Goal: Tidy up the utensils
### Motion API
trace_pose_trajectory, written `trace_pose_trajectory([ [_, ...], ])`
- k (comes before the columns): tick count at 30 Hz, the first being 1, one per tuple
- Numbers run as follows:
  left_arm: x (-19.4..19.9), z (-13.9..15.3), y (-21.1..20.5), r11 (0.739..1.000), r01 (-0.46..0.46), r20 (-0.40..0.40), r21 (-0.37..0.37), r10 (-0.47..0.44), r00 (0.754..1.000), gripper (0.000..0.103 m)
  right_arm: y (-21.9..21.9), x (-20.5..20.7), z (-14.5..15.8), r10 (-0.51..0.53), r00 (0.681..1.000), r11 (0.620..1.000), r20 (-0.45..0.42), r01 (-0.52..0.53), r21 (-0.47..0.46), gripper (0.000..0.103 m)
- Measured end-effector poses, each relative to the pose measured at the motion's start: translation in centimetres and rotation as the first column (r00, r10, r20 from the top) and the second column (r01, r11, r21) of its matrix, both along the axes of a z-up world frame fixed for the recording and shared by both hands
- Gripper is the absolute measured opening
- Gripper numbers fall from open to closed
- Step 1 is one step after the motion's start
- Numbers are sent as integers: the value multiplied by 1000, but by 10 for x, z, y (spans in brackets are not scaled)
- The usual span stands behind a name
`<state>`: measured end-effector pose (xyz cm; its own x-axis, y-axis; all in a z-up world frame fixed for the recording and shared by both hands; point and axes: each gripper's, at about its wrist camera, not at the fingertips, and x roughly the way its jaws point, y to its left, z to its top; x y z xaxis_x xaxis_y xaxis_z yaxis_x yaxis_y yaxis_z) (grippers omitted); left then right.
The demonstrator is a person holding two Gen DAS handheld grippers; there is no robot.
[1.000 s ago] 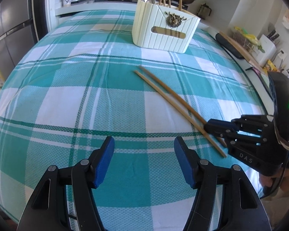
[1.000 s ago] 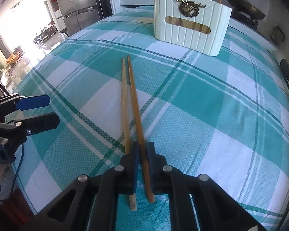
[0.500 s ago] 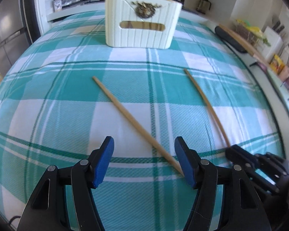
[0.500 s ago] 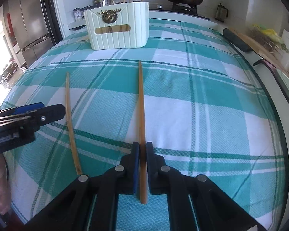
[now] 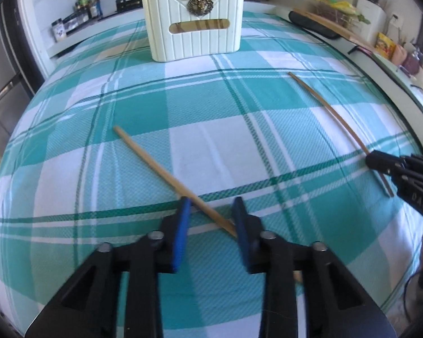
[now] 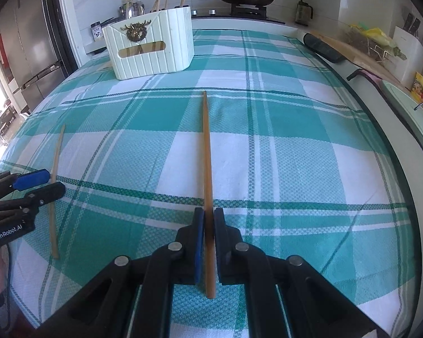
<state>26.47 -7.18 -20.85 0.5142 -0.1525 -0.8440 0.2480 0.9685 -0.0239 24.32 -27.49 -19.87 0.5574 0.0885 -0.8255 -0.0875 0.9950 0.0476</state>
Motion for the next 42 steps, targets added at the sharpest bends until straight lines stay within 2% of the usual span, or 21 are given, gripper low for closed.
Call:
trace_pose_trajectory([
  [4,3,5,15,995,87,0,-39,-87,996,15,2,-1,0,0,1000,1000,-1,0,-9,6],
  [7,4,8,21,990,143,4,5,-143,990,9,-1,-2,0,-13,1000,1000,-2,13,0,6],
  [10,7,6,31,989,136,0,50,-136,991,10,-6,-4,0,-44,999,999,-1,44,-10,6],
  [12,10,3,40,997,83,-35,11,-82,996,12,-6,-5,0,-46,999,999,-3,46,-19,6],
  [13,10,3,45,998,55,-60,-43,-57,997,16,-4,-5,1,-43,999,999,-4,43,-26,8],
  [15,5,4,47,993,13,-87,-113,-23,996,55,0,-7,2,-27,1000,999,-5,27,-20,12],
  [17,-2,9,44,987,-30,-85,-159,16,996,68,4,-10,2,-16,1000,999,-1,16,-28,16],
  [20,-8,12,22,986,-25,-86,-167,11,996,74,8,-11,1,-8,1000,998,11,8,-55,18],
  [21,-10,11,13,990,-24,-80,-136,14,997,79,8,-10,1,-9,1000,998,12,10,-57,18],
  [24,-17,-1,-11,1000,2,-79,4,-1,997,79,8,-9,1,-10,1000,998,11,11,-56,19],
  [26,-27,-1,-14,999,29,-43,41,-27,999,71,7,-10,2,-7,1000,998,8,7,-55,19],
  [28,-31,4,-6,998,47,-45,30,-46,998,45,6,-12,2,-2,1000,999,6,2,-53,19],
  [29,-32,5,-1,998,51,-47,37,-49,998,23,4,-13,2,1,1000,999,5,-1,-50,19],
  [30,-31,6,5,998,50,-52,40,-48,998,16,2,-14,2,3,1000,999,3,-3,-48,19],
  [35,-18,6,45,1000,-3,-59,23,4,998,10,-9,-14,1,-27,1000,998,3,27,-57,16],
  [37,-14,7,56,1000,-8,-71,-24,6,997,10,-11,-14,1,-35,999,997,5,35,-63,16],
  [38,-13,6,57,999,-9,-73,-35,7,997,12,-10,-14,1,-31,1000,997,4,31,-66,16],
  [39,-12,6,58,999,-10,-73,-43,6,997,24,-9,-14,1,-22,1000,998,5,23,-65,22],
  [40,-12,5,57,999,-9,-68,-47,6,998,44,-8,-14,1,-16,1000,998,3,16,-64,26],
  [41,-11,4,56,999,-13,-59,-46,10,998,53,-8,-13,2,-10,1000,998,6,11,-60,32],
  [42,-10,4,55,999,-22,-49,-41,20,999,64,-7,-13,2,-4,1000,998,11,5,-57,48],
])
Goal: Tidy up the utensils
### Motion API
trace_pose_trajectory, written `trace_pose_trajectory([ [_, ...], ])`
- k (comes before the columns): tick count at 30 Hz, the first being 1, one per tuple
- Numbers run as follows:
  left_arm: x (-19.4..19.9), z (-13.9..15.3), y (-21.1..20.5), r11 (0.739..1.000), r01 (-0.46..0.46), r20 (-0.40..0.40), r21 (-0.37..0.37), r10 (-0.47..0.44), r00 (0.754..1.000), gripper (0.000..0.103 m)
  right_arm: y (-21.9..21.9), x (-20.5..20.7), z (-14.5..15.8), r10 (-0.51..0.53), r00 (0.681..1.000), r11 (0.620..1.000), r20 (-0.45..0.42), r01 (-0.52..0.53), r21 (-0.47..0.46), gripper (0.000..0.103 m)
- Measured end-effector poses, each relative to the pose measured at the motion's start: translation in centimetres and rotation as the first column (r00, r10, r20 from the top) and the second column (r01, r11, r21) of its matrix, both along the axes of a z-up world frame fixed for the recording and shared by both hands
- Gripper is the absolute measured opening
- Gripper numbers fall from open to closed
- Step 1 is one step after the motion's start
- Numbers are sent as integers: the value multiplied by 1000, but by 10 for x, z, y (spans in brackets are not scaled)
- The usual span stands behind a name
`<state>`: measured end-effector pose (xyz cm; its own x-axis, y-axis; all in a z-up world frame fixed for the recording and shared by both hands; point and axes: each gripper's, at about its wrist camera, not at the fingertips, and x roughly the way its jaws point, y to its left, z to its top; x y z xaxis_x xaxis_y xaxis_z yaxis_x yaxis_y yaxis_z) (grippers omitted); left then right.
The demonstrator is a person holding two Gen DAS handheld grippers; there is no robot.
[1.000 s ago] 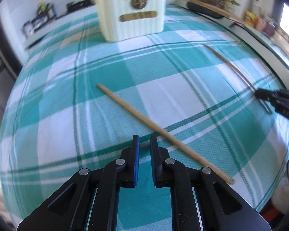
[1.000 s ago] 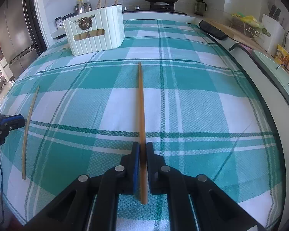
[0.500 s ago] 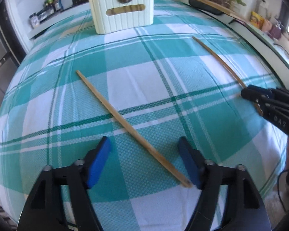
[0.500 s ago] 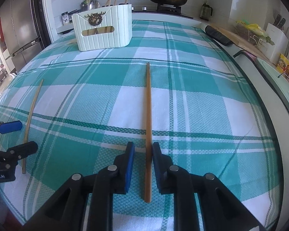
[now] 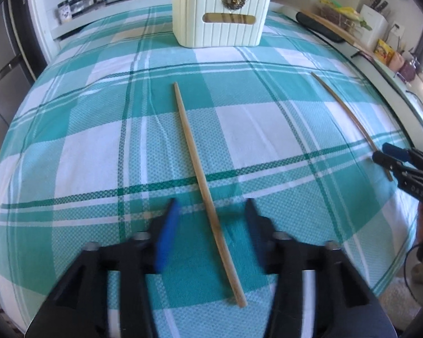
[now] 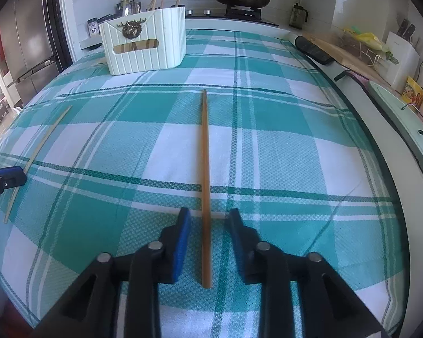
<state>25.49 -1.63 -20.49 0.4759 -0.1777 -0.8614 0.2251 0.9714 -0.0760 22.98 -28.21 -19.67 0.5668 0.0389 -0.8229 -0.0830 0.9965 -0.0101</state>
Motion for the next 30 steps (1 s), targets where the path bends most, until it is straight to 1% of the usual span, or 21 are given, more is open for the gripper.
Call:
trace_pose_trajectory([
  [1,3,-1,0,1000,-10,7,3,10,1000,66,0,0,0,9,1000,1000,9,-9,0,56],
  [3,9,-5,-1,1000,-25,16,16,25,1000,69,1,2,1,36,999,999,32,-36,-6,56],
  [4,12,-6,-1,999,-36,24,33,35,999,71,1,6,-2,50,998,999,24,-49,-16,56],
  [5,15,-7,0,998,-45,27,42,44,999,75,0,10,-4,60,998,998,11,-59,-17,57],
  [7,21,-9,1,996,-68,35,52,66,997,86,-5,16,-6,75,997,997,15,-75,6,63],
  [9,26,-12,4,993,-102,33,57,100,994,94,-8,21,-8,88,996,996,22,-88,10,68],
  [10,28,-13,5,992,-113,36,58,111,993,95,-10,24,-9,88,996,996,24,-88,14,70],
  [11,29,-15,5,991,-119,38,65,117,992,99,-10,26,-10,88,996,996,30,-88,14,71],
  [13,31,-16,7,989,-132,44,61,129,991,102,-10,29,-11,86,996,996,36,-86,15,72],
  [19,29,-18,8,989,-140,74,56,136,988,103,-9,29,-11,84,996,996,36,-85,20,73],
  [30,28,-18,8,988,-141,77,55,137,988,103,-10,29,-10,84,996,996,36,-85,21,73],
])
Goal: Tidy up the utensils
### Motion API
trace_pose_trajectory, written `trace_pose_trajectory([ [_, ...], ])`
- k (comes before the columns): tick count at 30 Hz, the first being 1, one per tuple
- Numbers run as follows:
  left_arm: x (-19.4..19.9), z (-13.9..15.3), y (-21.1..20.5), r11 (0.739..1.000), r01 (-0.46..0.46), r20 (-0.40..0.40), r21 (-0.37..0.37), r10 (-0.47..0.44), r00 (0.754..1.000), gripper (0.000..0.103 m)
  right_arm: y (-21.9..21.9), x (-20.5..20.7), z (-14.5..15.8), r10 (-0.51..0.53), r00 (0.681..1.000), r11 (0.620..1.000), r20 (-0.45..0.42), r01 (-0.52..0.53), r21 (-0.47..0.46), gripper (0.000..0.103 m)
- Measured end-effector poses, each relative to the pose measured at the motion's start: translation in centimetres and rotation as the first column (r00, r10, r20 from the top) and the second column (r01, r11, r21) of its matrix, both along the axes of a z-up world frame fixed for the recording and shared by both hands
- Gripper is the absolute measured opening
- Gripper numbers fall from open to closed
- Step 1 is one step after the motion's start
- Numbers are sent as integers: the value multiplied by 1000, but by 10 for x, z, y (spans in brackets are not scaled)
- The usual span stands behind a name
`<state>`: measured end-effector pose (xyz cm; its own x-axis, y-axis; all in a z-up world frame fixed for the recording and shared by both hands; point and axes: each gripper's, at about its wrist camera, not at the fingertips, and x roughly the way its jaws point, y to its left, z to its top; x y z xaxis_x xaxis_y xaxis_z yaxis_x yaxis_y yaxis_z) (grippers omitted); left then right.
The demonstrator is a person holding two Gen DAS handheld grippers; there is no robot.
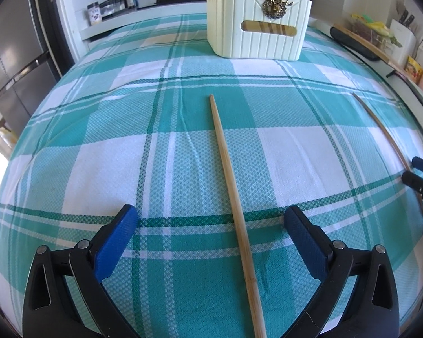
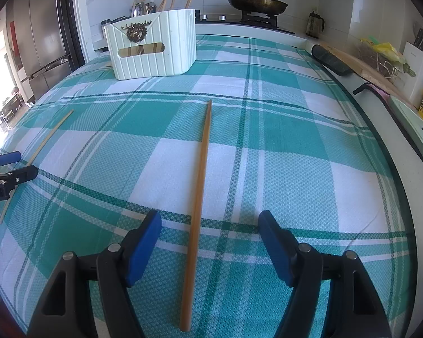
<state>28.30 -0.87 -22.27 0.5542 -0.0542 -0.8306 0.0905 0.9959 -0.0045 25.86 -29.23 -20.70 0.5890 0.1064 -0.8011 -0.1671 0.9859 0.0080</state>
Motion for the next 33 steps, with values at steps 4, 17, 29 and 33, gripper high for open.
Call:
trace_pose_trajectory([
  [4,0,0,0,1000,0,1,0,0,1000,103,0,0,0,0,1000,1000,0,0,-1,73],
  [17,37,10,9,994,109,-186,-28,-113,976,90,4,37,7,95,971,995,-218,-101,-15,72],
  [29,99,16,-7,986,164,-219,-8,-162,962,5,19,149,7,79,971,996,-225,-84,-15,7],
  [33,91,35,4,986,139,-131,-95,-151,980,4,13,142,19,68,982,996,-176,-56,71,6],
])
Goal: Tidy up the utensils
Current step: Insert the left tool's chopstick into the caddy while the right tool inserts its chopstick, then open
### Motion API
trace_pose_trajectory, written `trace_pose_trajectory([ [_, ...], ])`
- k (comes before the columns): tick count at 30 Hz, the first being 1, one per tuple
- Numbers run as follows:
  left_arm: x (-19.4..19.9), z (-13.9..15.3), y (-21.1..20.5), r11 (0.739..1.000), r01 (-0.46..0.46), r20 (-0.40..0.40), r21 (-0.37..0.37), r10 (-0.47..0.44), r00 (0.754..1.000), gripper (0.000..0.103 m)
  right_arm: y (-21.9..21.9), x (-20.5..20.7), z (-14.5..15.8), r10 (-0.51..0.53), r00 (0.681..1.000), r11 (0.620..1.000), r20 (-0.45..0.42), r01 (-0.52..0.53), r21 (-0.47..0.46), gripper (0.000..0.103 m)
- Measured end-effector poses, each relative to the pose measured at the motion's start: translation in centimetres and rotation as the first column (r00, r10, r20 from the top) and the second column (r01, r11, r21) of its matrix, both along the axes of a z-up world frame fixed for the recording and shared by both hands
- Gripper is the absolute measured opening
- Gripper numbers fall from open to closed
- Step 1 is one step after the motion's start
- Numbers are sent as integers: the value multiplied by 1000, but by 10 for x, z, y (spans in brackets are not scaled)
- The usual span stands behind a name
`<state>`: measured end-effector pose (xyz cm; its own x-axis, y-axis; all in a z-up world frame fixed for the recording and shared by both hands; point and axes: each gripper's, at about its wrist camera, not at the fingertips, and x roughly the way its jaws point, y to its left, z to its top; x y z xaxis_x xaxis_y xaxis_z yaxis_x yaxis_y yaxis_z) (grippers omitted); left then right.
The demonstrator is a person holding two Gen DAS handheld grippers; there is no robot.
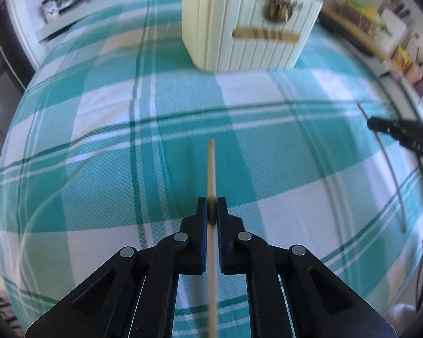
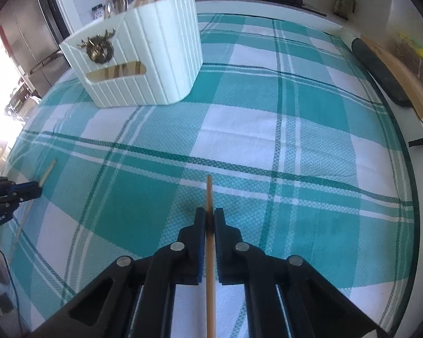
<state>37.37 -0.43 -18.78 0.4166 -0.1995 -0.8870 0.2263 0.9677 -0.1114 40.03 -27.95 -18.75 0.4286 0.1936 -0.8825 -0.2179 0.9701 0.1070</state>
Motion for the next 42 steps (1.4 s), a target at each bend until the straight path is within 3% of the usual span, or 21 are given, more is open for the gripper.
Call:
trace_pose_trajectory([
  [3,-20,36,7,997,-8,110,-72,16,994,4,-2,-27,34,2,995,999,101,-8,52,6],
  [8,-58,104,15,990,27,293,-141,16,956,4,-12,-84,100,6,963,991,268,-42,129,6],
  [13,-76,138,18,985,48,381,-164,19,924,4,-15,-119,145,-3,924,988,382,-55,141,6],
  [17,-80,152,22,985,49,418,-166,25,908,4,-12,-123,167,-13,898,987,440,-59,150,6],
  [24,-53,199,29,984,49,476,-173,40,879,4,3,-91,203,6,853,990,521,-80,119,6],
  [28,-23,244,29,986,30,563,-167,70,823,4,13,-54,235,24,819,991,573,-95,95,6],
  [31,12,266,27,983,-11,600,-185,122,790,4,21,-24,260,20,779,992,627,-95,85,6],
  [35,60,269,20,976,-60,617,-209,180,766,4,26,13,281,-51,709,985,703,-80,152,6],
  [37,83,260,15,974,-72,611,-216,193,768,4,29,28,282,-72,690,980,720,-87,181,6],
  [39,105,247,11,973,-78,580,-218,194,791,4,34,46,276,-81,684,975,725,-96,200,6],
  [42,138,218,3,977,-85,503,-198,176,846,4,44,79,255,-66,743,974,666,-96,203,6],
])
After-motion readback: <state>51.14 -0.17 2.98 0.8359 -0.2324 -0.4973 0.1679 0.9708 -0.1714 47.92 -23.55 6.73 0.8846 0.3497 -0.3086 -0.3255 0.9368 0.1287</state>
